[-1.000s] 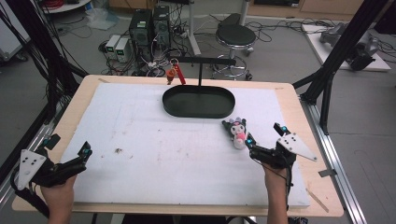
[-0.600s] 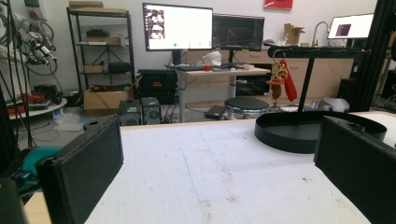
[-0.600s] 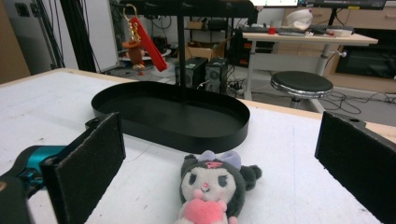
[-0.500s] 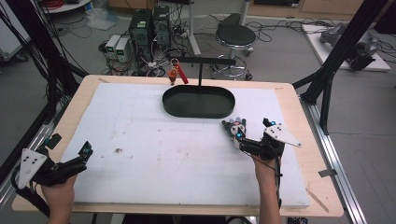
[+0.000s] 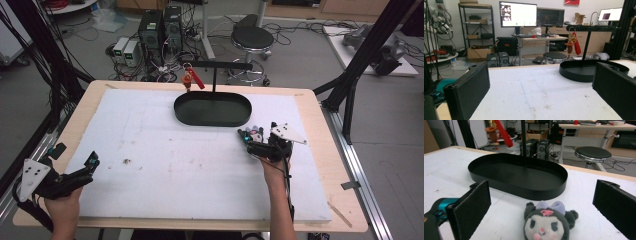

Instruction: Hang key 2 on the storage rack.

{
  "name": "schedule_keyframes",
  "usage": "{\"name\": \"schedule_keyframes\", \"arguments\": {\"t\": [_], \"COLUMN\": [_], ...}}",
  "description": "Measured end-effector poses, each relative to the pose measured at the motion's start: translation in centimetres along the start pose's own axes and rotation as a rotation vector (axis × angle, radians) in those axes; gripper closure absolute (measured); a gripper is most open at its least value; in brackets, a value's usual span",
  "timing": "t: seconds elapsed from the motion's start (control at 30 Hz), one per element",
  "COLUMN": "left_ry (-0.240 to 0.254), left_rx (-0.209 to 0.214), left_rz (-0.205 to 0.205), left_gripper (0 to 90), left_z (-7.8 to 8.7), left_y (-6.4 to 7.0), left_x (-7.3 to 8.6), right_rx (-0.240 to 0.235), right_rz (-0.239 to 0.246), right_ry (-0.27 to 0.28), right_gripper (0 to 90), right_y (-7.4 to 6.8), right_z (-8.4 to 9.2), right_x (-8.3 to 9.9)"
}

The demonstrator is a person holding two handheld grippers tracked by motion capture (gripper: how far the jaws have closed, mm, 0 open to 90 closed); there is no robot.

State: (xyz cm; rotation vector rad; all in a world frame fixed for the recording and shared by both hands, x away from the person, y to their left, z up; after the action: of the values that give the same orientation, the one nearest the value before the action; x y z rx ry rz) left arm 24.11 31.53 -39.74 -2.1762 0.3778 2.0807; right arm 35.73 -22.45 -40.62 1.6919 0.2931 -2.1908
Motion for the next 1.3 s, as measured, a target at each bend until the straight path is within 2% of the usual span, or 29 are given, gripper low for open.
{"name": "schedule_keyframes", "arguments": {"t": [0.17,0.47,0.73,0.87,1.0,1.2,1.3], "left_ry": [-0.003,-0.010,-0.015,-0.017,-0.018,-0.019,-0.018], "left_rx": [-0.001,0.000,0.000,0.001,0.001,0.001,0.000], "left_rz": [-0.002,0.004,0.007,0.007,0.009,0.009,0.011], "left_gripper": [1.8,1.8,1.8,1.7,1.7,1.7,1.7], "left_z": [0.0,-0.2,-0.2,-0.2,-0.2,-0.2,-0.2], "left_y": [-0.1,-0.2,-0.3,-0.3,-0.3,-0.4,-0.4], "left_x": [0.1,0.3,0.3,0.3,0.3,0.4,0.4], "right_rx": [0.007,0.000,0.034,0.030,0.038,0.041,0.040], "right_rz": [-0.017,0.010,-0.004,-0.003,0.027,0.041,0.049], "right_ry": [0.022,-0.047,-0.228,-0.310,-0.356,-0.443,-0.465], "right_gripper": [0.8,0.8,0.8,0.8,0.8,0.8,1.5], "right_y": [0.2,0.1,0.6,0.5,0.2,0.0,0.0], "right_z": [-0.6,-1.8,-3.3,-3.8,-4.1,-4.5,-4.6], "right_x": [0.0,0.0,1.4,1.9,1.9,2.6,2.8]}}
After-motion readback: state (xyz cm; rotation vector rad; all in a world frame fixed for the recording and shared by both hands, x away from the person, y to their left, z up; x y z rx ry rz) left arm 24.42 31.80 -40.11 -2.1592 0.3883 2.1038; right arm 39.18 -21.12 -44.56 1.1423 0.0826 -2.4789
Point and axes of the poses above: each handheld gripper's, and its own axes: z roughly backward along the jaws, x roughly out of its underside, y roughly to its right, the point moved 2 cm from there along -z, roughly forward along the jaws, and after that the axes turned 4 degrees about z, right-handed, at the moved point
